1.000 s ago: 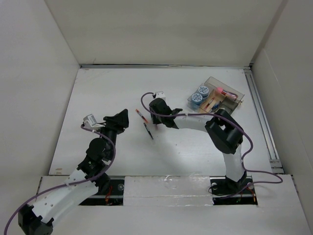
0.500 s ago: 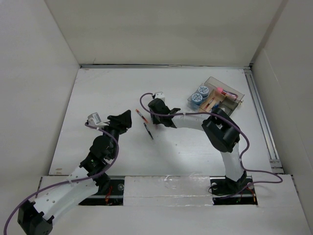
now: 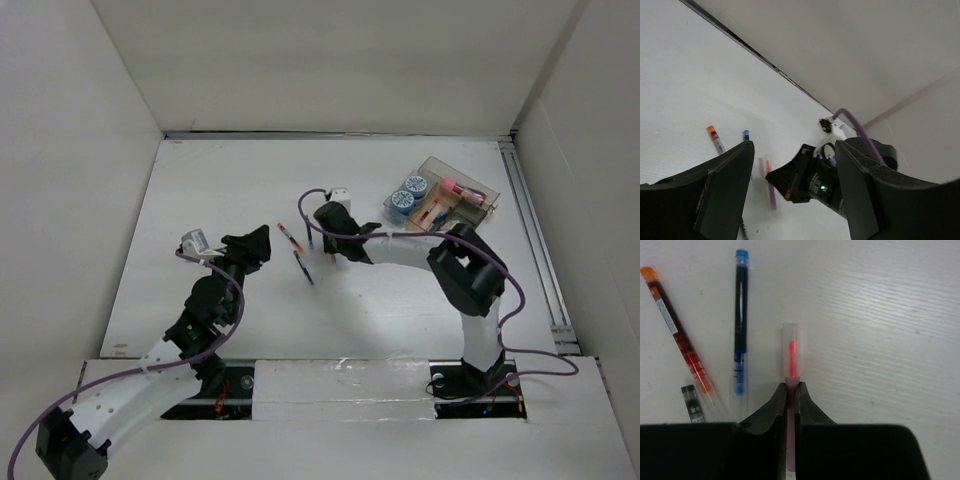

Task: Organize the desk

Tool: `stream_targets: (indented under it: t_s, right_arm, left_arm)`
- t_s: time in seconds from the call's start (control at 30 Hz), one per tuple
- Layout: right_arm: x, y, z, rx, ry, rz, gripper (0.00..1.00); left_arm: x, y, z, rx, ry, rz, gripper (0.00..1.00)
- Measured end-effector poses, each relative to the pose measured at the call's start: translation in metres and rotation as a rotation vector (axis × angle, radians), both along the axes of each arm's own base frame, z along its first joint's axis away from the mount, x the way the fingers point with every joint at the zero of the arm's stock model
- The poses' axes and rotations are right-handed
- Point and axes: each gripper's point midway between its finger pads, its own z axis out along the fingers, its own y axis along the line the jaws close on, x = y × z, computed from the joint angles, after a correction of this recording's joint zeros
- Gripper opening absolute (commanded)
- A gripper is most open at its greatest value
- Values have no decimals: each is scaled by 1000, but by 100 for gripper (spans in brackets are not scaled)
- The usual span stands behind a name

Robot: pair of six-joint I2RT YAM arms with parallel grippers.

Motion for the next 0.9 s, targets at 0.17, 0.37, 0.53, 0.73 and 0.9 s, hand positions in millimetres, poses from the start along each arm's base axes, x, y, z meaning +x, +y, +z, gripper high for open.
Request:
stream_targets:
  t_s: [0.17,0.37,0.53,0.73,0.9]
  right_arm:
    - [27,-64,53,131,-82,-182,0]
    - [74,-233,119,365,-268,-620,0]
    - [64,-290,105,420,-272,-781,0]
    - [67,-303,102,473,-262,-822,8]
    - [68,-303,101,498,-257,-841,44]
  left_arm:
    - [2,-4,-6,21,15,-12,62]
    - [3,-9,-11,41,31,-29,62]
    - [4,-12,-15,55,41,-42,62]
    - [5,-15,-15,62,44,-54,62]
    - [5,-15,-14,61,42,-54,62]
